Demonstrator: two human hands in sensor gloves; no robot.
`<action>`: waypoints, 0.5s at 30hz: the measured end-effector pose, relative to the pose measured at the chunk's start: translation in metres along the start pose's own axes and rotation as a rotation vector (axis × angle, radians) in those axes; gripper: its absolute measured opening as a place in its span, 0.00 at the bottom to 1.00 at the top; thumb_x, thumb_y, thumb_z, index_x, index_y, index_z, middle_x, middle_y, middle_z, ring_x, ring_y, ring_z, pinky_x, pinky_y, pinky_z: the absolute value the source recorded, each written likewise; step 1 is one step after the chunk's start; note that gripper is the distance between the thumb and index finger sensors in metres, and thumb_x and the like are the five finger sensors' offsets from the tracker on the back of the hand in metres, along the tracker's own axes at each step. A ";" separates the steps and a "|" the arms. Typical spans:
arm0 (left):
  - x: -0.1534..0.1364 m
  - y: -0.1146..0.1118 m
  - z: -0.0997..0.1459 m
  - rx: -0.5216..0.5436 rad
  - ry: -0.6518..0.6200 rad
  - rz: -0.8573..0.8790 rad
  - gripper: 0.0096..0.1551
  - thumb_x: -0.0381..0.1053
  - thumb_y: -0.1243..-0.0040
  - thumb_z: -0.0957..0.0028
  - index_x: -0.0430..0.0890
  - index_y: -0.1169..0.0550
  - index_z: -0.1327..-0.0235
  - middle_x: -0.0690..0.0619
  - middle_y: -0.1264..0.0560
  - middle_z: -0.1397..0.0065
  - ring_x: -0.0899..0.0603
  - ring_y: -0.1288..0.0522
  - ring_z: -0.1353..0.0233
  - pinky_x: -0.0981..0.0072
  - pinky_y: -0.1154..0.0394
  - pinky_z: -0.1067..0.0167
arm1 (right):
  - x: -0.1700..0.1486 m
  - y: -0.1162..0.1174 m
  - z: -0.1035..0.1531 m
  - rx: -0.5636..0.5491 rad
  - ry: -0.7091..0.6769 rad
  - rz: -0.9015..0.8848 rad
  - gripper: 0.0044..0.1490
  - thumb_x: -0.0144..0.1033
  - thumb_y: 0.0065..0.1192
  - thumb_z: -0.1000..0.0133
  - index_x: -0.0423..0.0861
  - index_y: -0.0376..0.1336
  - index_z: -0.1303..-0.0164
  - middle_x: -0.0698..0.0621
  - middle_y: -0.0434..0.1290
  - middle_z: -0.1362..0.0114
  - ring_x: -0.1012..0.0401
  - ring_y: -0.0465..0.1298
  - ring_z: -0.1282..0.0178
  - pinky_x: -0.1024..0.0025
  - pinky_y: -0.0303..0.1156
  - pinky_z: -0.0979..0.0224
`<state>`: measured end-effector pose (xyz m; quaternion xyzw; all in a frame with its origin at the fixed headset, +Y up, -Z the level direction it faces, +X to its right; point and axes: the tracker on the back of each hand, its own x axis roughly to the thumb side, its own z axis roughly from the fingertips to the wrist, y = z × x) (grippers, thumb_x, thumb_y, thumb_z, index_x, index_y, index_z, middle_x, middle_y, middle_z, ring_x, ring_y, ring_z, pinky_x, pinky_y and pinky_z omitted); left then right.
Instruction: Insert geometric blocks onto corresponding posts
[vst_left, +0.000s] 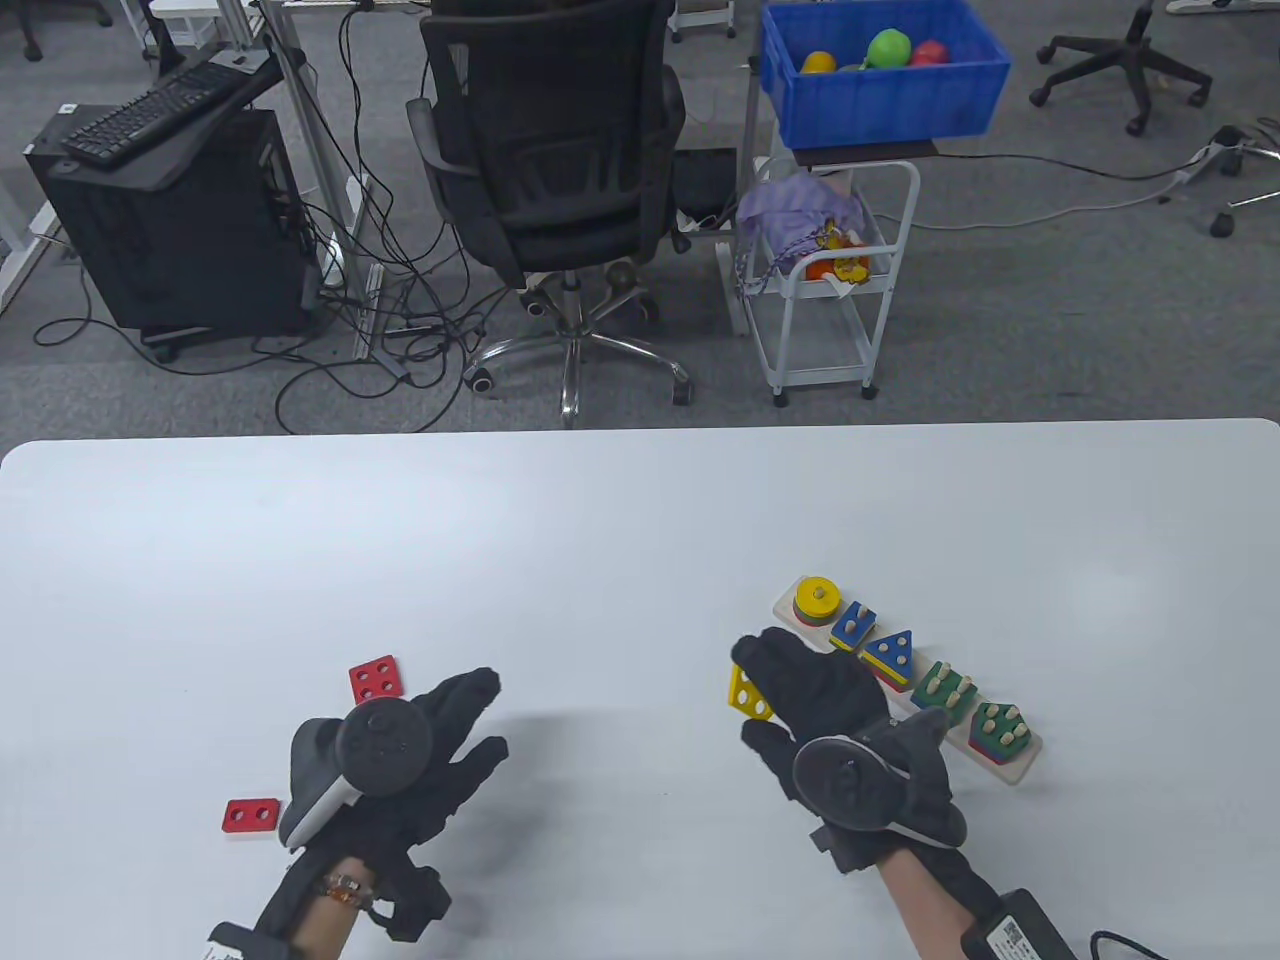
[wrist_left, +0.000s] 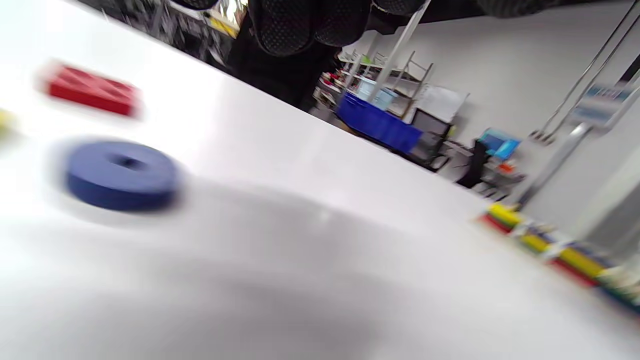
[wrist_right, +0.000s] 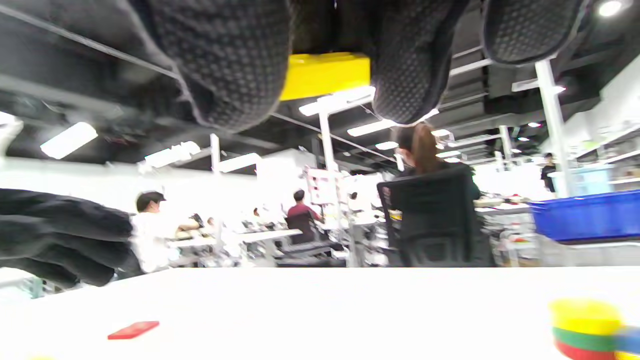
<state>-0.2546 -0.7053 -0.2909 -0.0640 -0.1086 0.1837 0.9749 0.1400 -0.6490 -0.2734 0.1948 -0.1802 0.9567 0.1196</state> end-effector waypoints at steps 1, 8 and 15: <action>-0.009 0.000 0.004 0.017 0.023 -0.064 0.42 0.68 0.49 0.45 0.59 0.45 0.19 0.54 0.43 0.12 0.41 0.40 0.13 0.33 0.47 0.20 | -0.008 -0.001 0.000 0.024 0.020 0.025 0.44 0.41 0.72 0.53 0.46 0.57 0.27 0.41 0.64 0.23 0.47 0.75 0.33 0.33 0.65 0.30; -0.044 0.003 0.014 0.113 0.193 -0.336 0.41 0.68 0.49 0.47 0.61 0.44 0.19 0.57 0.45 0.11 0.42 0.44 0.11 0.32 0.51 0.19 | -0.070 0.003 0.014 0.145 0.258 0.150 0.44 0.39 0.74 0.54 0.49 0.57 0.27 0.43 0.65 0.22 0.47 0.75 0.30 0.32 0.64 0.29; -0.051 0.008 0.017 0.133 0.231 -0.334 0.41 0.68 0.50 0.47 0.62 0.44 0.19 0.57 0.46 0.11 0.41 0.45 0.11 0.33 0.51 0.19 | -0.125 0.009 0.032 0.228 0.491 0.155 0.44 0.39 0.75 0.54 0.50 0.58 0.27 0.44 0.65 0.21 0.44 0.71 0.27 0.30 0.61 0.28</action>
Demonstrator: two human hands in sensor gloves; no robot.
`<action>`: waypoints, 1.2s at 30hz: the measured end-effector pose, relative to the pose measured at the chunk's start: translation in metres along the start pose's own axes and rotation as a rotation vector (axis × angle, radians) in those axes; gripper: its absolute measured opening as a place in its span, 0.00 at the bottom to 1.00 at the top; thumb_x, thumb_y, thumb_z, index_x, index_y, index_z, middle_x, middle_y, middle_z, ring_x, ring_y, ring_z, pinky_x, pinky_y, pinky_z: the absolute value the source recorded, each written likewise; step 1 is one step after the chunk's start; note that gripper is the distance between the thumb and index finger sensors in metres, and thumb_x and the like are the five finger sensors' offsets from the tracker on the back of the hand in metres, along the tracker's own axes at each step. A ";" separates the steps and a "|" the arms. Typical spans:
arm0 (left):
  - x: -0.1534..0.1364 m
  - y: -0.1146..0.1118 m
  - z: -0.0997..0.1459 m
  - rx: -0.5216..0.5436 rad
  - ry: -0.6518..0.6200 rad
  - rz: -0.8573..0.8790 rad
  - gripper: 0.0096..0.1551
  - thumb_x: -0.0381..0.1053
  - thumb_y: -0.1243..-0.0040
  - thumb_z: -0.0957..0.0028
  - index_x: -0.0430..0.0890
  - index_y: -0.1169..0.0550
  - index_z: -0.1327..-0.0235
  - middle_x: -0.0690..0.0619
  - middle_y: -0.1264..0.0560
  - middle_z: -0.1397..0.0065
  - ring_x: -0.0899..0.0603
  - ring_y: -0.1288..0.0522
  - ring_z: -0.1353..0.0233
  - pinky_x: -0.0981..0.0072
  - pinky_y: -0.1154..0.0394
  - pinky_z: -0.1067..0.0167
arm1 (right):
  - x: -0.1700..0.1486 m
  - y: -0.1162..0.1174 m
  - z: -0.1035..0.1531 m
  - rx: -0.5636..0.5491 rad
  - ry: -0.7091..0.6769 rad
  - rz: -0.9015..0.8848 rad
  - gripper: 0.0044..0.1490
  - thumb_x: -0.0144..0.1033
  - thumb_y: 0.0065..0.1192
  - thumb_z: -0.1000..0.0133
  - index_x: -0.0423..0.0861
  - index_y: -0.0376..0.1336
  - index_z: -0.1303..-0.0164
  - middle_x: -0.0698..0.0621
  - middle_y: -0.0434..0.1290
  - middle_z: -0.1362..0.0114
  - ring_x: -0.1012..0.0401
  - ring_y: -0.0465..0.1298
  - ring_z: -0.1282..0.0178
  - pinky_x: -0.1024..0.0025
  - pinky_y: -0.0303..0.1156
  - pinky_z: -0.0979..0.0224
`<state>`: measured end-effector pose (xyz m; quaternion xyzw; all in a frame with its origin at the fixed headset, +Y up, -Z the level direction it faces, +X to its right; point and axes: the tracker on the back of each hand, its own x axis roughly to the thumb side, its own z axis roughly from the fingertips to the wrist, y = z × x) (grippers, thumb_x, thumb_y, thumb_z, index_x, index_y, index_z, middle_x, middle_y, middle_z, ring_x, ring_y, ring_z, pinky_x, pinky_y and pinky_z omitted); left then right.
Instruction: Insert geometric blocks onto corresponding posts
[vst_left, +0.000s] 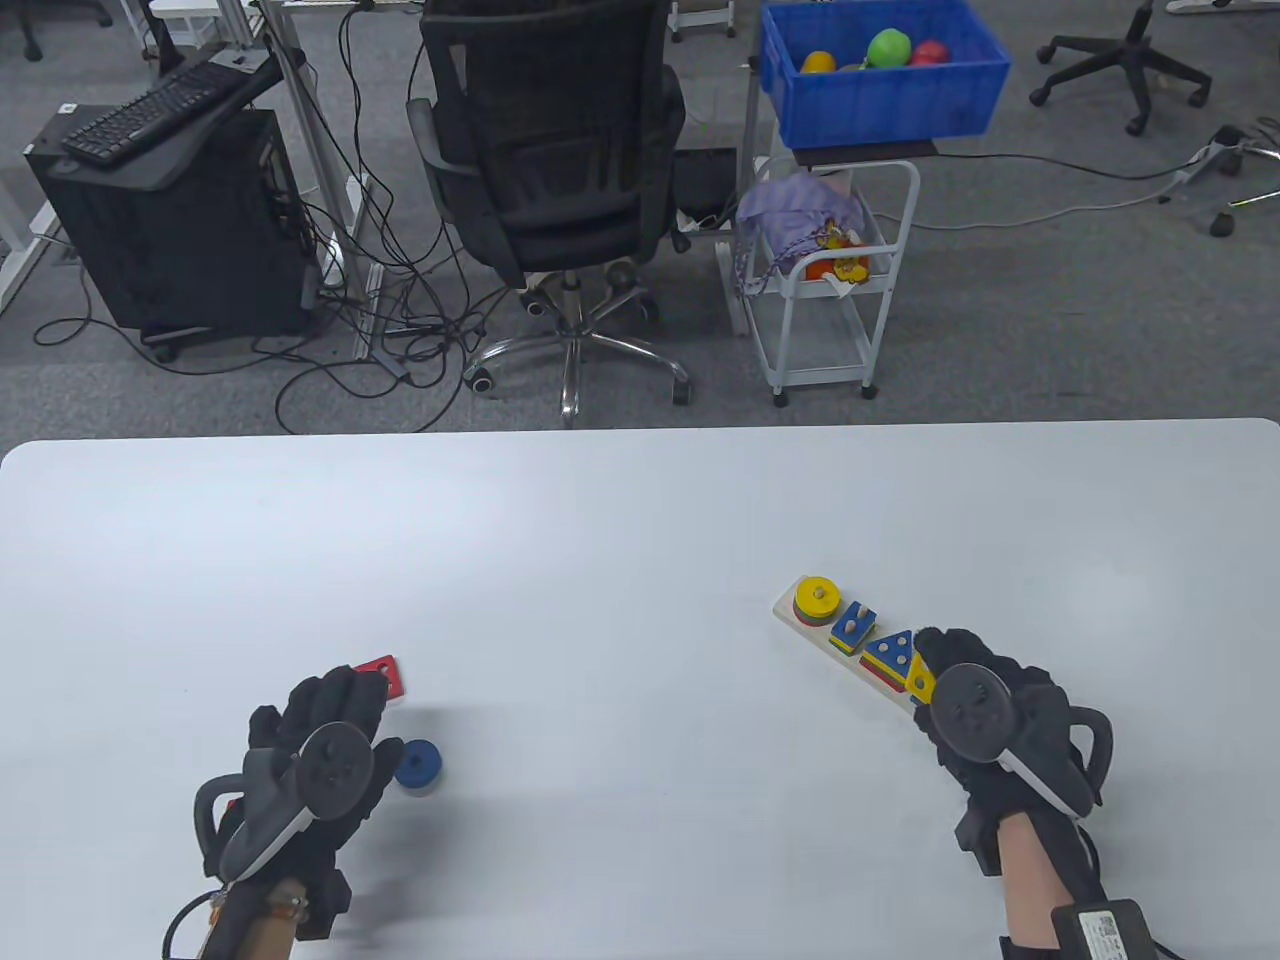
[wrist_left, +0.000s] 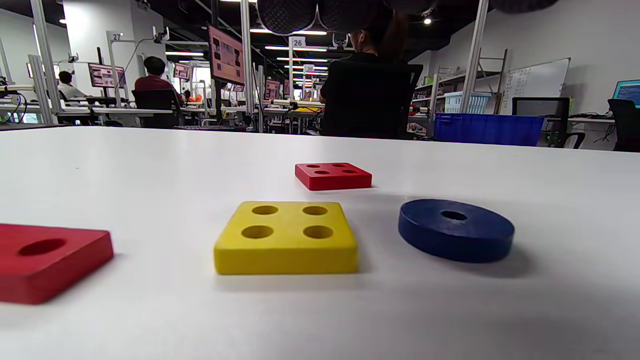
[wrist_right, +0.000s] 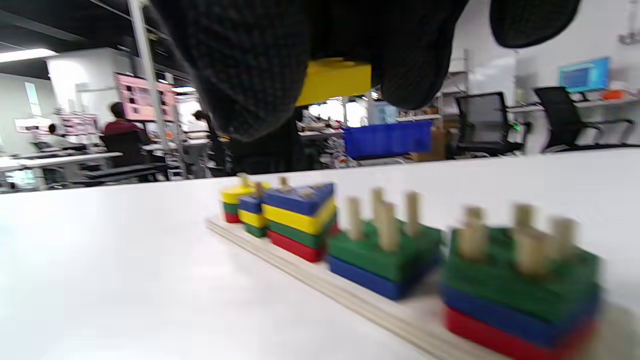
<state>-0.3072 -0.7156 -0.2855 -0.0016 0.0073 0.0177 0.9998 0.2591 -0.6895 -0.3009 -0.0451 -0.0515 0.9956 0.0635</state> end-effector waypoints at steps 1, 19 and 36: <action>-0.001 -0.001 0.000 -0.004 0.002 0.002 0.41 0.69 0.50 0.47 0.62 0.44 0.20 0.57 0.46 0.11 0.41 0.45 0.11 0.33 0.51 0.19 | -0.007 0.002 -0.001 0.021 0.037 0.014 0.44 0.38 0.75 0.54 0.50 0.58 0.27 0.45 0.65 0.21 0.44 0.71 0.27 0.30 0.61 0.27; 0.001 -0.005 -0.001 -0.066 0.009 -0.023 0.41 0.69 0.50 0.47 0.62 0.43 0.20 0.57 0.45 0.11 0.42 0.44 0.11 0.33 0.50 0.19 | -0.057 0.025 -0.003 0.187 0.219 -0.004 0.45 0.36 0.77 0.55 0.51 0.58 0.28 0.46 0.64 0.21 0.43 0.68 0.24 0.29 0.58 0.26; 0.005 -0.010 -0.002 -0.099 -0.021 -0.007 0.41 0.68 0.48 0.47 0.61 0.43 0.20 0.57 0.44 0.11 0.43 0.44 0.11 0.35 0.47 0.19 | 0.025 0.009 0.002 0.031 -0.004 0.127 0.47 0.47 0.72 0.53 0.50 0.54 0.24 0.43 0.60 0.18 0.41 0.66 0.22 0.28 0.59 0.27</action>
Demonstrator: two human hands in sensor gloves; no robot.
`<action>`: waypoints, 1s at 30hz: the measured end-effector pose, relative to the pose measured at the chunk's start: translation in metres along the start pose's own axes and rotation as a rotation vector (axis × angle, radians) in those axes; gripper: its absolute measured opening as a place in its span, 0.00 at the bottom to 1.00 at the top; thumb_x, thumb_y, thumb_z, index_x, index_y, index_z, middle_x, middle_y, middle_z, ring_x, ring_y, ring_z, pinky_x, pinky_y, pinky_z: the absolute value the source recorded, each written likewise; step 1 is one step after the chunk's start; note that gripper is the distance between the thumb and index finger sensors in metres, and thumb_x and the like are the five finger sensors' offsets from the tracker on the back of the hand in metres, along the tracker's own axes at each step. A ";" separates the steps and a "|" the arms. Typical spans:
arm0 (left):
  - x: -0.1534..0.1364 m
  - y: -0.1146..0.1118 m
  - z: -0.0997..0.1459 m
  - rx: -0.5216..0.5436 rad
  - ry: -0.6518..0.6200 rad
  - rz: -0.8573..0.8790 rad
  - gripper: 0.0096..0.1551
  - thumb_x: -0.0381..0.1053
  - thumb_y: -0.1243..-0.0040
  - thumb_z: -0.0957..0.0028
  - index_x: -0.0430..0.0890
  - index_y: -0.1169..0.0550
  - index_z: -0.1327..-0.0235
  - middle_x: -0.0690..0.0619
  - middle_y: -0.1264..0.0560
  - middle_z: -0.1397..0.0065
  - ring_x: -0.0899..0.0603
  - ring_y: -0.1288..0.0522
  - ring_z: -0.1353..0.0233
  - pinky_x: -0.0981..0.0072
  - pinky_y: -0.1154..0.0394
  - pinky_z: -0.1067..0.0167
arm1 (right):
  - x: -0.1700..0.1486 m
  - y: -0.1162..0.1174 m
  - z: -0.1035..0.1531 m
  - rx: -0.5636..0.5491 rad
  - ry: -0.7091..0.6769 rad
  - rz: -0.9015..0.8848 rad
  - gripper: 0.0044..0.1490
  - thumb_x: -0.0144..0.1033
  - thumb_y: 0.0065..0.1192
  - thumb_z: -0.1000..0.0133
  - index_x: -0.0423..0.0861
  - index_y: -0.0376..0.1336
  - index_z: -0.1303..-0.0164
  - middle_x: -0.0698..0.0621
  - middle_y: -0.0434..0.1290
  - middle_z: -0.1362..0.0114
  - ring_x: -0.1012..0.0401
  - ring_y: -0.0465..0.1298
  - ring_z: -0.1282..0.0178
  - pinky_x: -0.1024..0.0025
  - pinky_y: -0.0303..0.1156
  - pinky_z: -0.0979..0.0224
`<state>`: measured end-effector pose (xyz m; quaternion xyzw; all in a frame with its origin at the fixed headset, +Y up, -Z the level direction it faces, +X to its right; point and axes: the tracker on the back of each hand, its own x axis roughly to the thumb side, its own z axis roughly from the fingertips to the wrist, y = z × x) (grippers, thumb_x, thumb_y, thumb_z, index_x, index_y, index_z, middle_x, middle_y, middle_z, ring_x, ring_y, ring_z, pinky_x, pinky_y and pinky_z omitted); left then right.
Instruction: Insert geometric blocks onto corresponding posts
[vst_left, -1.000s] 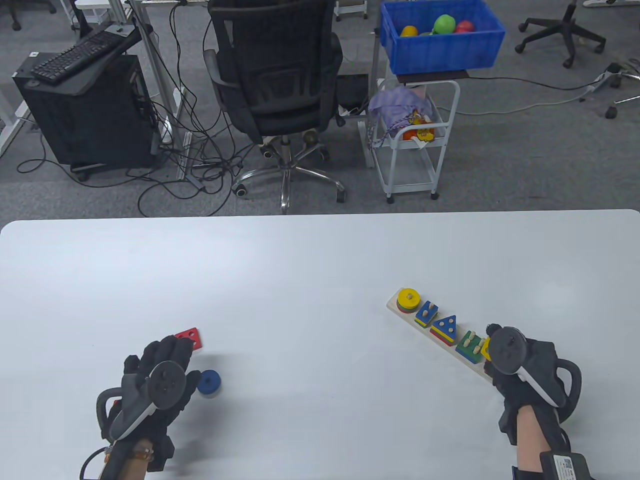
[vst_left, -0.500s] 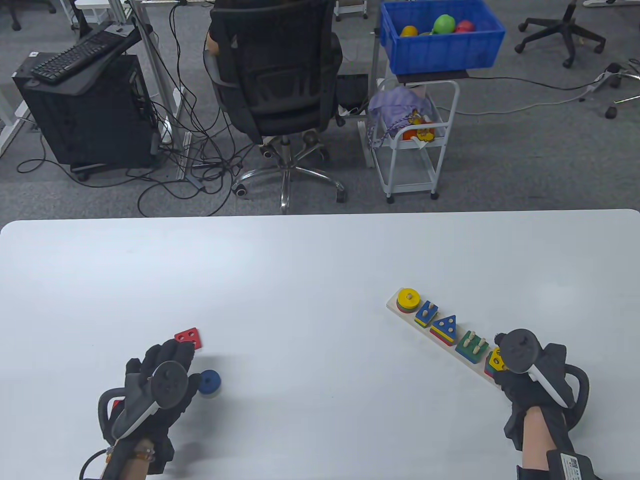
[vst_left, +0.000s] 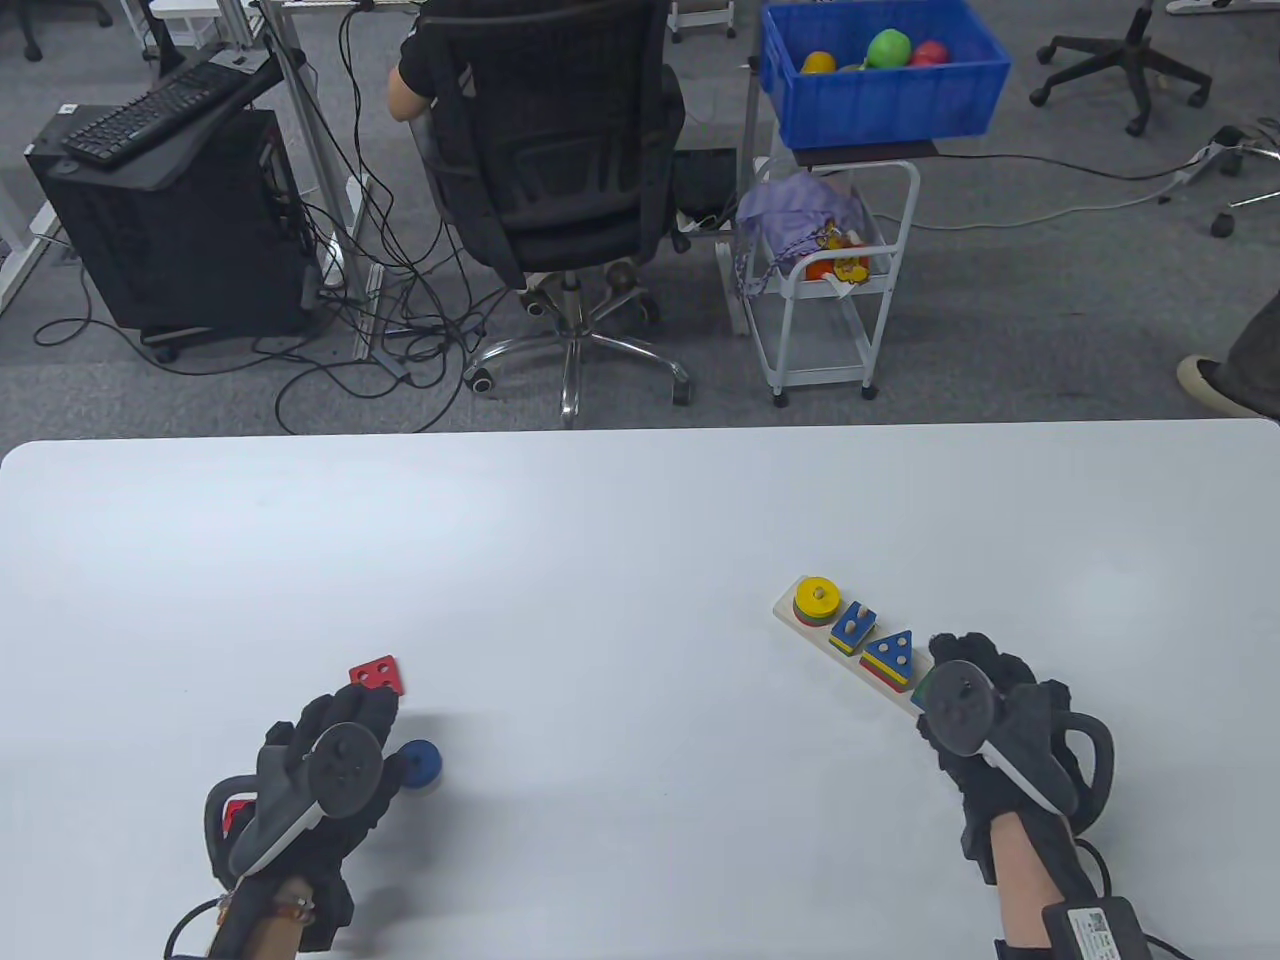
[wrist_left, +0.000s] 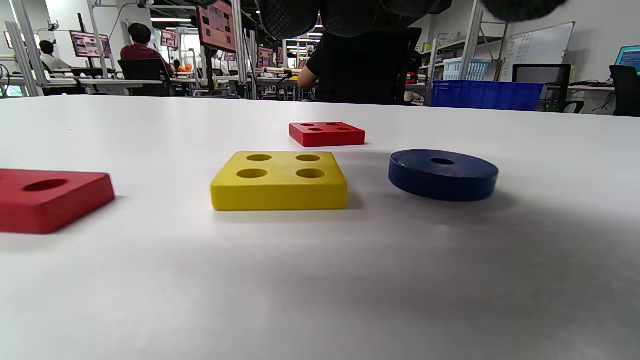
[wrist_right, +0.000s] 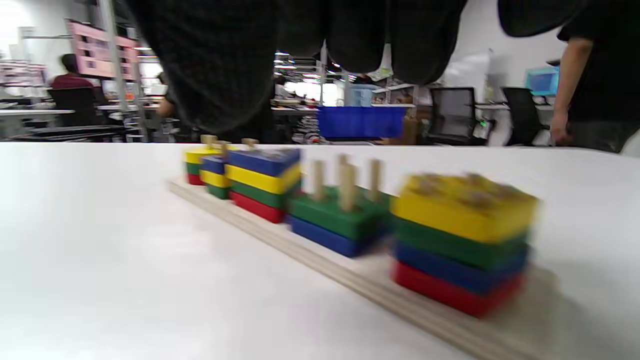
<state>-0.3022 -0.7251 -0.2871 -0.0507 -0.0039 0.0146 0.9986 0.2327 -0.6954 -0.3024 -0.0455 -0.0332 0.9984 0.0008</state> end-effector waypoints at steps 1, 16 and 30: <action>0.001 0.000 0.000 -0.006 -0.005 0.002 0.41 0.68 0.47 0.47 0.61 0.43 0.20 0.57 0.45 0.10 0.43 0.44 0.11 0.35 0.47 0.19 | 0.010 -0.001 0.002 0.002 -0.041 -0.001 0.47 0.48 0.70 0.52 0.50 0.54 0.24 0.43 0.60 0.18 0.41 0.66 0.22 0.28 0.60 0.28; 0.030 -0.019 -0.013 -0.145 -0.018 -0.140 0.40 0.63 0.39 0.49 0.61 0.37 0.22 0.58 0.37 0.14 0.46 0.37 0.14 0.44 0.45 0.18 | 0.117 0.026 0.029 0.116 -0.403 0.016 0.46 0.51 0.65 0.50 0.48 0.53 0.23 0.41 0.60 0.19 0.41 0.67 0.23 0.29 0.61 0.29; 0.043 -0.029 -0.022 -0.150 0.055 -0.299 0.38 0.60 0.35 0.53 0.63 0.33 0.26 0.62 0.29 0.19 0.51 0.32 0.18 0.48 0.41 0.18 | 0.128 0.033 0.031 0.162 -0.444 0.062 0.45 0.51 0.64 0.49 0.48 0.53 0.23 0.41 0.60 0.19 0.41 0.68 0.24 0.29 0.61 0.29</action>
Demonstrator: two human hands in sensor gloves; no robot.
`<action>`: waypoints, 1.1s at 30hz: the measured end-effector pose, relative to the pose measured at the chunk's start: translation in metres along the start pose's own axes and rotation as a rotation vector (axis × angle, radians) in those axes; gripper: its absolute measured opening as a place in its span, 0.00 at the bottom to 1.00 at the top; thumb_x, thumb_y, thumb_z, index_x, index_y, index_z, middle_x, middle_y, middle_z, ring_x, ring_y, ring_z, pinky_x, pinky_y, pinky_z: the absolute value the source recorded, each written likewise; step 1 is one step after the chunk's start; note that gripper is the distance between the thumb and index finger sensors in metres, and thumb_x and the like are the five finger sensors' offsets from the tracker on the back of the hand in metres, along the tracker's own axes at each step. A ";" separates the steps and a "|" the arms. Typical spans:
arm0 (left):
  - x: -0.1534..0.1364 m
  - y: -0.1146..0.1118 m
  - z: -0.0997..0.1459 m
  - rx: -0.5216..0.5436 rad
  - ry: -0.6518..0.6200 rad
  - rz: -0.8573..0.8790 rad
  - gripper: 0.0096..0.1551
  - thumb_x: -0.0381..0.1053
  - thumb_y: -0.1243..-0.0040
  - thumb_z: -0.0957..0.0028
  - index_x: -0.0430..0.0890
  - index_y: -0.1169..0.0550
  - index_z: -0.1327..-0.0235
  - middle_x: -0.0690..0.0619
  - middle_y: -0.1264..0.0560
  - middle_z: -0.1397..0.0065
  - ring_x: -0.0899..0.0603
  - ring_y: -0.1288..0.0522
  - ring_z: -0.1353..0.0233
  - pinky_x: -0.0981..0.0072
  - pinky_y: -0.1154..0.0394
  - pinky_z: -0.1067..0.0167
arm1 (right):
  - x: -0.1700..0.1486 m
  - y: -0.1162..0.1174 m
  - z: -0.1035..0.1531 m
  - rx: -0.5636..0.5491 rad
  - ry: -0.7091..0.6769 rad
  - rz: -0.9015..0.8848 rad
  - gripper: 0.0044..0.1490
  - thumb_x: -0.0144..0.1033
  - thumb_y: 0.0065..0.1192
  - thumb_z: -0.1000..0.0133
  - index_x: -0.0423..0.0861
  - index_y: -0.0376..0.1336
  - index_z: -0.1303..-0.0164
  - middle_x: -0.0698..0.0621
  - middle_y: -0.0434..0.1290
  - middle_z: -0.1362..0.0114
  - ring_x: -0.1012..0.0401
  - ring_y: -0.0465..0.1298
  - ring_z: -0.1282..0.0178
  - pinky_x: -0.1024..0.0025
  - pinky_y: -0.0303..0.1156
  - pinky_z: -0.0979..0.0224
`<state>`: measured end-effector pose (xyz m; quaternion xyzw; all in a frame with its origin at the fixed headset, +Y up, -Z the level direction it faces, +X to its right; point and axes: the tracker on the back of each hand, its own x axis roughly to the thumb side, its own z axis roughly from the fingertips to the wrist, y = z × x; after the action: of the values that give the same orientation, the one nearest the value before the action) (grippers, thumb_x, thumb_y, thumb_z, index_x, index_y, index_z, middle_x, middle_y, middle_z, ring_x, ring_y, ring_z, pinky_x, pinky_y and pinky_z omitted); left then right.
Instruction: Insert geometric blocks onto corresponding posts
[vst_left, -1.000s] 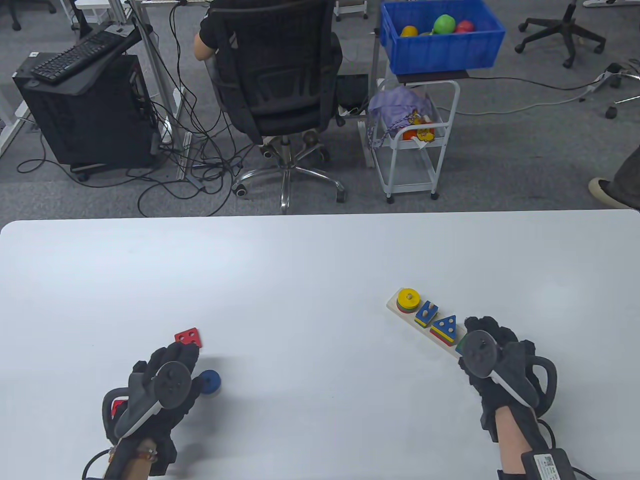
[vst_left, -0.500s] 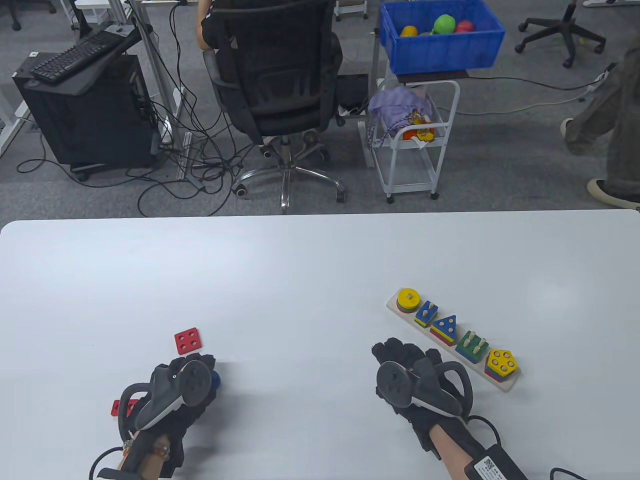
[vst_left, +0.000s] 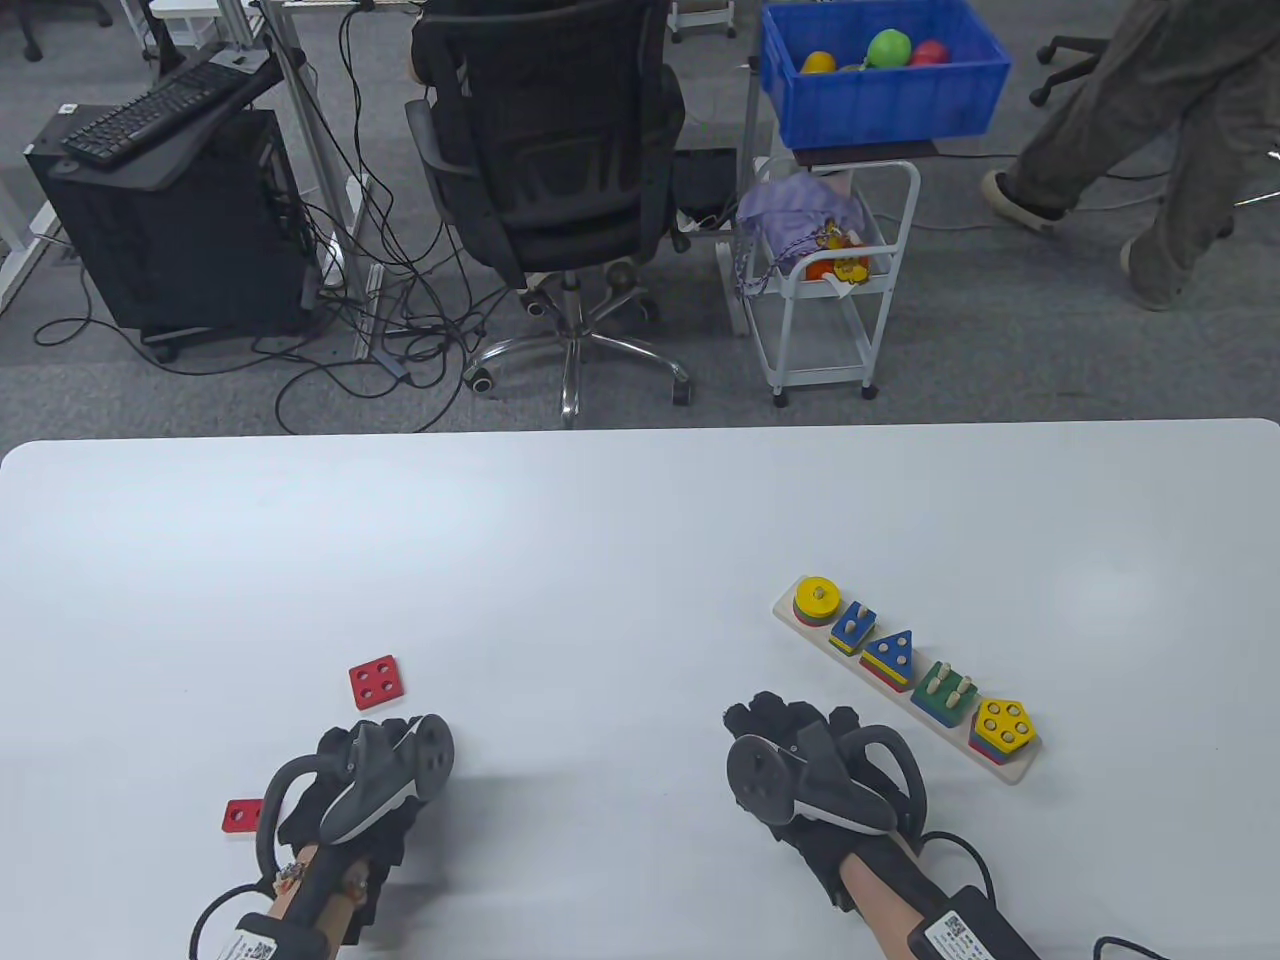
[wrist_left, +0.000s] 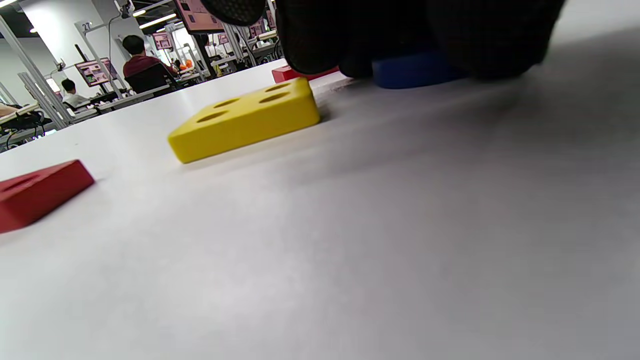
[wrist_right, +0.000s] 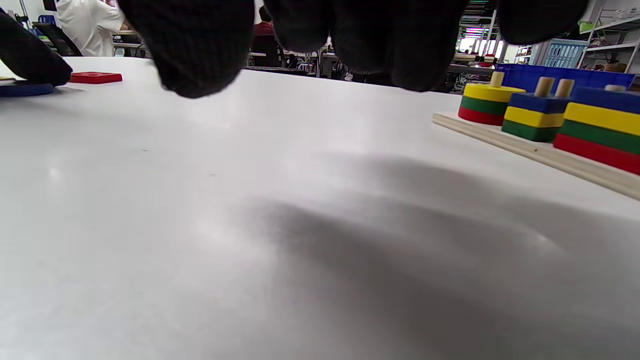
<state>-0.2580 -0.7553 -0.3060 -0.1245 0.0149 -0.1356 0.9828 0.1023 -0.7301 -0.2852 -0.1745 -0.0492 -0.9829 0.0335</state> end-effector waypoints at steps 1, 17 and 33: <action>0.001 0.000 0.000 -0.002 -0.004 0.002 0.38 0.60 0.35 0.53 0.63 0.33 0.26 0.62 0.30 0.19 0.50 0.33 0.18 0.47 0.41 0.18 | 0.000 0.000 0.000 0.001 -0.001 0.002 0.45 0.51 0.64 0.49 0.49 0.53 0.23 0.41 0.60 0.19 0.41 0.68 0.24 0.29 0.61 0.29; 0.032 0.037 0.030 0.012 -0.361 0.616 0.40 0.63 0.37 0.51 0.62 0.37 0.24 0.61 0.32 0.17 0.51 0.34 0.17 0.45 0.42 0.19 | 0.037 -0.012 0.007 -0.174 -0.172 -0.140 0.48 0.50 0.66 0.51 0.48 0.51 0.23 0.41 0.59 0.19 0.42 0.68 0.25 0.30 0.62 0.30; 0.074 0.025 0.043 -0.382 -0.627 1.462 0.41 0.64 0.38 0.48 0.59 0.38 0.22 0.58 0.32 0.18 0.48 0.32 0.19 0.43 0.40 0.21 | 0.080 -0.023 0.025 -0.574 -0.305 -0.446 0.46 0.48 0.67 0.51 0.48 0.50 0.26 0.44 0.61 0.23 0.45 0.71 0.28 0.34 0.67 0.34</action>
<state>-0.1771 -0.7421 -0.2700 -0.2807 -0.1603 0.5857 0.7433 0.0335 -0.7089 -0.2364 -0.3060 0.1863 -0.9026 -0.2387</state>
